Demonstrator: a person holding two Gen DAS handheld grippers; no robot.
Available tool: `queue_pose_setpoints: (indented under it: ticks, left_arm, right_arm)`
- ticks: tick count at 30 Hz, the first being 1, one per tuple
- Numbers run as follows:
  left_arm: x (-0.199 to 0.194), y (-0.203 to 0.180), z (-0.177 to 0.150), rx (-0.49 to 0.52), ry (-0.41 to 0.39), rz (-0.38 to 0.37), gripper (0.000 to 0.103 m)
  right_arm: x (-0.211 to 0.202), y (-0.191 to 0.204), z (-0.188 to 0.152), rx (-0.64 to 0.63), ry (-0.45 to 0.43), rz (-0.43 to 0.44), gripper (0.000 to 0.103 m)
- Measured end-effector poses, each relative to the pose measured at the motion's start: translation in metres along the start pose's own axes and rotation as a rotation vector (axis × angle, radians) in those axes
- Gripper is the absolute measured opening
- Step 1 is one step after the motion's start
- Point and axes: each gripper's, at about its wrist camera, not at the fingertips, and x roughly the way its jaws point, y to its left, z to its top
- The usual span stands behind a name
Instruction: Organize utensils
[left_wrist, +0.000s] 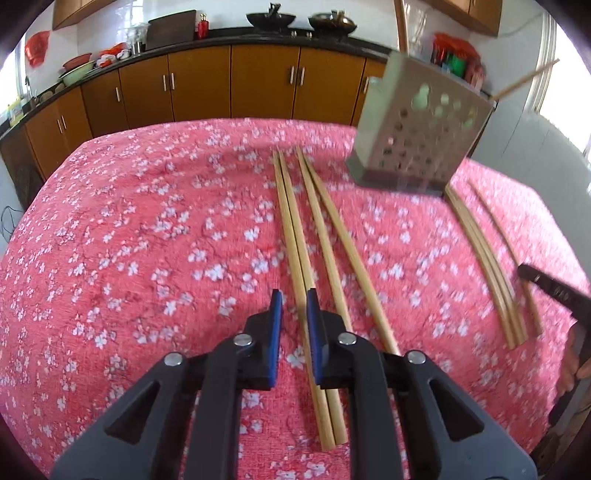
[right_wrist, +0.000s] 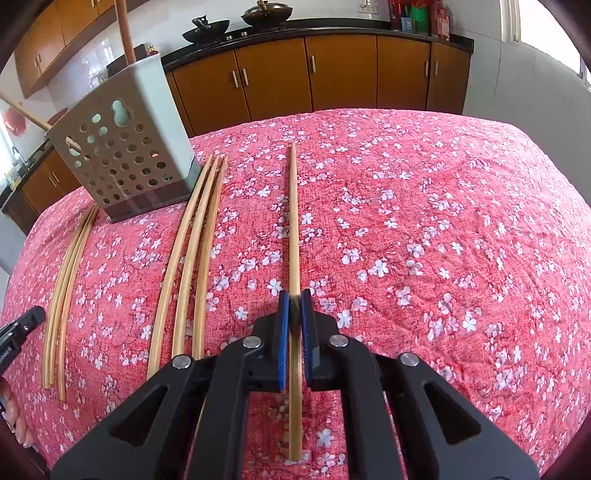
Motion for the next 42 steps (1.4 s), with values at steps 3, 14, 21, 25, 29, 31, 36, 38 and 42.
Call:
queue_pose_setpoints:
  ticks: [3,14,21,25,29,31,36,38,42]
  left_arm:
    - [0.0,-0.003,-0.001,0.02,-0.003,0.019,0.015]
    - [0.016,0.021,0.015,-0.022,-0.008,0.126,0.009]
    - [0.017,0.062,0.025,-0.093,-0.016,0.141,0.012]
    - [0.017,0.059,0.025,-0.083,-0.014,0.156,0.012]
    - [0.017,0.059,0.024,-0.09,-0.015,0.148,0.012]
    - [0.019,0.061,0.025,-0.094,-0.015,0.143,0.012]
    - [0.019,0.061,0.025,-0.096,-0.015,0.141,0.012]
    - [0.019,0.061,0.025,-0.097,-0.015,0.14,0.012]
    - [0.018,0.061,0.025,-0.097,-0.015,0.14,0.012]
  right_arm:
    - [-0.004,0.0,-0.002,0.0,0.0,0.001,0.007]
    - [-0.009,0.002,-0.003,-0.043,-0.023,-0.024,0.008]
    - [0.002,-0.019,0.013,-0.013,-0.05,-0.08,0.008]
    - [0.004,-0.018,0.014,-0.018,-0.049,-0.088,0.008]
    - [0.005,-0.018,0.015,-0.017,-0.049,-0.083,0.008]
    - [0.006,-0.019,0.015,-0.015,-0.049,-0.08,0.008]
    - [0.004,-0.019,0.014,-0.012,-0.05,-0.078,0.008]
    - [0.003,-0.018,0.014,-0.011,-0.05,-0.079,0.008]
    - [0.003,-0.019,0.014,-0.011,-0.05,-0.078,0.008]
